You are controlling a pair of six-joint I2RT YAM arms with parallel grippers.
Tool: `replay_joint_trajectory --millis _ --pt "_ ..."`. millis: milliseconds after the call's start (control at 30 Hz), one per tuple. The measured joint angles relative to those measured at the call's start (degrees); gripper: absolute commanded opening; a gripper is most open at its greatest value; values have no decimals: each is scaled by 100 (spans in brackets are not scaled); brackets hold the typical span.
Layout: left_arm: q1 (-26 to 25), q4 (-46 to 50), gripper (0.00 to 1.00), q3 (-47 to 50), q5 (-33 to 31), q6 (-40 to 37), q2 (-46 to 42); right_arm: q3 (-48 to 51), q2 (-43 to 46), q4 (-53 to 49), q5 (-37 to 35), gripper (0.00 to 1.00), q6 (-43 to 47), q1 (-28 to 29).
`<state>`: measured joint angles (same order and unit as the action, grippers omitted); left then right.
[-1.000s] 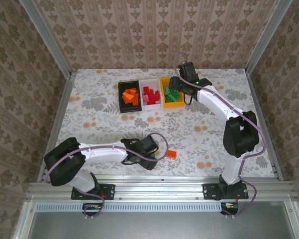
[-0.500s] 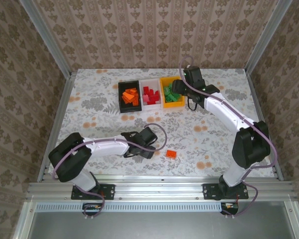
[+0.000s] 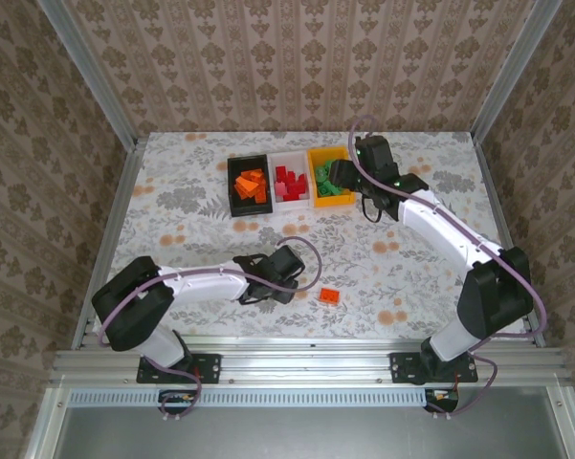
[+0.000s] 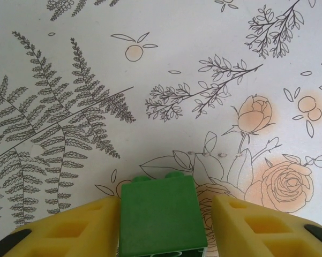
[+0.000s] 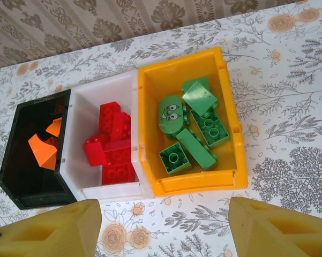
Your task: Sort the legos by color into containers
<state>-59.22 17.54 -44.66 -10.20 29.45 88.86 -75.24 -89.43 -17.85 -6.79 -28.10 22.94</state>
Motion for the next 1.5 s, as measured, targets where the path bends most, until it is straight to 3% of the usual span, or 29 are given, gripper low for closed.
replay_joint_trajectory --millis 300,400,600,900,1033,1267,1500 --pt "-39 140 48 0 -129 101 0 404 304 15 4 65 -68 61" --pt "-52 146 36 0 -160 160 0 557 448 57 2 65 -81 76" --pt "-87 72 27 -28 -186 181 44 662 645 76 2 65 -83 92" --pt "-22 343 25 -271 -343 48 11 1071 1038 94 7 65 -105 289" --pt "492 691 25 -929 -450 -275 -175 1381 1290 101 20 65 -114 380" --pt "2068 841 25 -2669 -466 -815 -15 2041 1622 87 76 65 -166 435" --pt "2371 957 24 -3753 -146 -1182 841 2465 2052 -52 83 65 -96 448"
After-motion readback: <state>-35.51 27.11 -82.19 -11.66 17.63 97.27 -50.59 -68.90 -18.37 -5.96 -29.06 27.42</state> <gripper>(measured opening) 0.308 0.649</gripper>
